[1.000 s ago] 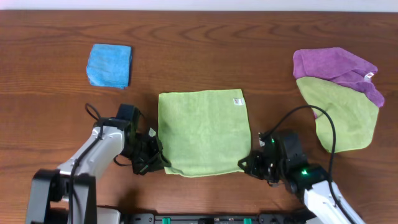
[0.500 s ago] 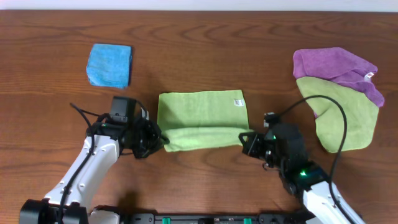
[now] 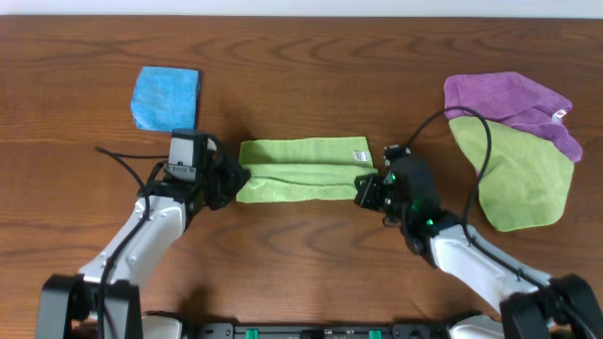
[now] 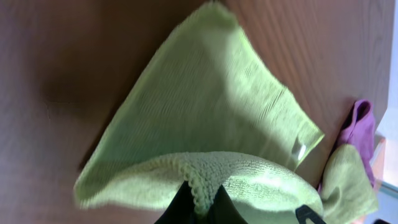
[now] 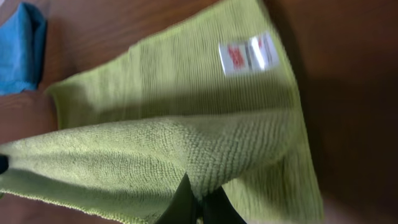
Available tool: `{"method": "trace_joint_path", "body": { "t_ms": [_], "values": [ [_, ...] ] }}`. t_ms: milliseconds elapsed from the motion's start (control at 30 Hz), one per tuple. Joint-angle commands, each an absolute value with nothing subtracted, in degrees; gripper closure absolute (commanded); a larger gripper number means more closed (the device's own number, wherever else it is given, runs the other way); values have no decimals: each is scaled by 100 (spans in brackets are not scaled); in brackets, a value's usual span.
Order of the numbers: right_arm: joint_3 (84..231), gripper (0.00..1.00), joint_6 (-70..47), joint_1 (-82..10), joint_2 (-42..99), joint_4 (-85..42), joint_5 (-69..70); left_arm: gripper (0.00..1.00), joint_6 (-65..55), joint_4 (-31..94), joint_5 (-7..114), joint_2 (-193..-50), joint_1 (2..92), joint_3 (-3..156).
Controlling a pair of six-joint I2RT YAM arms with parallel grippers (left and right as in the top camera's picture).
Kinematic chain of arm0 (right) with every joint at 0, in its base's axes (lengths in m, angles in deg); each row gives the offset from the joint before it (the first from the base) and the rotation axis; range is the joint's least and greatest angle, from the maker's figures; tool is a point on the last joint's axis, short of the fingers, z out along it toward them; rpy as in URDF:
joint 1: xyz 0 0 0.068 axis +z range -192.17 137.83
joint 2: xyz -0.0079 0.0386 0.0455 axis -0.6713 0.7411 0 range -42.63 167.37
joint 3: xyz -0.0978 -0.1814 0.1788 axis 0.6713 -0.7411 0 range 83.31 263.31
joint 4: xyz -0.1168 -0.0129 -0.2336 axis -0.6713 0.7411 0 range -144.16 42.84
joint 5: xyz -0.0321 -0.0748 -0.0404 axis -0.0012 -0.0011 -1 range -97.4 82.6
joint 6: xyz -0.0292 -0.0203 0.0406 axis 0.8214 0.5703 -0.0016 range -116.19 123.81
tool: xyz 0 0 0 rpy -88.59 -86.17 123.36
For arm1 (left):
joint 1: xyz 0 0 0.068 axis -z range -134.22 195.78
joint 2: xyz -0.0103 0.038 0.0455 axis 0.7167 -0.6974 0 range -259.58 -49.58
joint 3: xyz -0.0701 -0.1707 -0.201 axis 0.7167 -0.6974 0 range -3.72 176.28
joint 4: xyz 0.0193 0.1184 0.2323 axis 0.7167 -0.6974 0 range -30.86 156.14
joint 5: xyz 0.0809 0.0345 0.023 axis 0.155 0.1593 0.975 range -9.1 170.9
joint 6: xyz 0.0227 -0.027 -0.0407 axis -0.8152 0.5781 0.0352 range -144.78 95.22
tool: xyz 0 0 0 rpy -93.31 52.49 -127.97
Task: Fold the cloth
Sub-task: 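Fold the near edge up over the far edge with both grippers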
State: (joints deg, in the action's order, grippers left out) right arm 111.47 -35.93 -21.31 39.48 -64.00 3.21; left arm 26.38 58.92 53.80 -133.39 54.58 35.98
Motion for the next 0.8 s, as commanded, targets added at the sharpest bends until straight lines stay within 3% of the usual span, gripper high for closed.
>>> {"method": "trace_joint_path", "body": {
  "t_ms": [0, 767],
  "values": [
    [11440, 99, -3156, -2124, 4230, -6383, -275, 94, 2813, 6196, 5794, -13612, 5405, 3657],
    [11982, 99, -2627, -2126, 5535, -7154, -1071, 94, 2951, 7734, 6296, -14641, 5405, 3668]
  ]
}}
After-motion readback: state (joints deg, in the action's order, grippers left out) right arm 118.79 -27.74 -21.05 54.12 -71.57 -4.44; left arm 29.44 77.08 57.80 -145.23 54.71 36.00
